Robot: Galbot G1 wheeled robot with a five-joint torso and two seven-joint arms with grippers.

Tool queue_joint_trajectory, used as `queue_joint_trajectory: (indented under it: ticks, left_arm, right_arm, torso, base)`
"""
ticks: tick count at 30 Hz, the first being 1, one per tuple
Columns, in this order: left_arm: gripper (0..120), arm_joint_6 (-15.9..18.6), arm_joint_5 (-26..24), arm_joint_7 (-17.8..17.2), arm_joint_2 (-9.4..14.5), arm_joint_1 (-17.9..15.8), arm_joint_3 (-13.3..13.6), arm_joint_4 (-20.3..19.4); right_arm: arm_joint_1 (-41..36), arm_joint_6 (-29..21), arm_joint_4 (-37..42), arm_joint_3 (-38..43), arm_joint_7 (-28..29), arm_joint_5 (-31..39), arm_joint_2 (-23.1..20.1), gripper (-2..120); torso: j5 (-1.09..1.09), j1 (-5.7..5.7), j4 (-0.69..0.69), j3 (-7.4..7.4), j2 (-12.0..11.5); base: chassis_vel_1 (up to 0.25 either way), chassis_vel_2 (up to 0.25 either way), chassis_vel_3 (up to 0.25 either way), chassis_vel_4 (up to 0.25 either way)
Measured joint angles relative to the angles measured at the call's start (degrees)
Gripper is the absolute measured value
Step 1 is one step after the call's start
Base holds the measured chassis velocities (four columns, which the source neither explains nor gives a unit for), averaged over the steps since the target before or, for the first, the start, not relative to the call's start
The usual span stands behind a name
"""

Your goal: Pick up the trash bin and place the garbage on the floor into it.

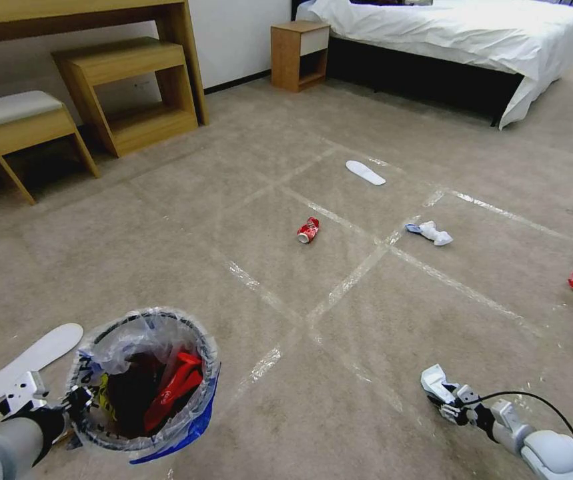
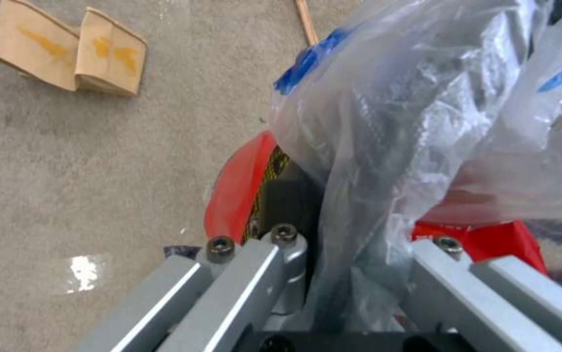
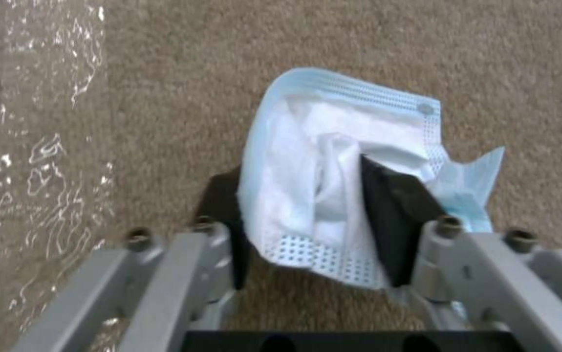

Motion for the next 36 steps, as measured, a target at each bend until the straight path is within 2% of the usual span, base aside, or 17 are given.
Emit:
queue_joint_trajectory:
  ticks: [2, 4, 6, 8, 11, 26, 36]
  left_arm:
    - [0, 0.0, 0.0, 0.0, 0.0, 0.0, 0.0, 0.0]
    - [0, 0.0, 0.0, 0.1, 0.0, 0.1, 0.0, 0.0]
    - [0, 0.0, 0.0, 0.1, 0.0, 0.1, 0.0, 0.0]
    - [0, 0.0, -0.6, 0.0, 0.3, 0.0, -0.4, 0.0]
    - [0, 0.0, -1.2, 0.0, 0.4, -0.1, -0.6, 0.0]
    - [0, 0.0, -2.6, -0.4, 0.3, -0.8, -0.8, 0.0]
    - [0, 0.0, -2.8, -0.4, 0.6, -1.9, -0.6, 0.0]
  right_arm:
    - [0.1, 0.0, 0.0, -0.1, 0.0, 0.1, 0.0, 32]
    - [0.6, 0.1, 0.0, -0.5, 0.1, 0.6, 0.1, 19]
    - [0.8, 0.1, 0.0, -0.6, 0.1, 0.7, 0.1, 16]
    - [0.8, 0.2, 0.1, -0.7, 0.0, 0.9, 0.0, 5]
    - [0.8, 0.3, 0.3, -0.7, 0.0, 0.9, -0.1, 0]
    - [0.6, 1.1, 0.5, 0.9, -0.4, 1.6, -0.2, 0]
    - [2.9, 0.5, 4.0, 4.7, 0.6, 6.4, -0.6, 0]
  torso:
    - [0.00, 0.00, 0.00, 0.00, 0.0]
    - [0.00, 0.00, 0.00, 0.00, 0.0]
    - [0.00, 0.00, 0.00, 0.00, 0.0]
    - [0.01, 0.00, 0.00, 0.00, 0.0]
    - [0.00, 0.00, 0.00, 0.00, 0.0]
    - [0.00, 0.00, 0.00, 0.00, 0.0]
    - [0.00, 0.00, 0.00, 0.00, 0.0]
  base:
    - [0.000, 0.000, 0.000, 0.000]
    - [0.000, 0.000, 0.000, 0.000]
    - [0.000, 0.000, 0.000, 0.000]
    - [0.000, 0.000, 0.000, 0.000]
    - [0.000, 0.000, 0.000, 0.000]
    - [0.000, 0.000, 0.000, 0.000]
    - [0.000, 0.000, 0.000, 0.000]
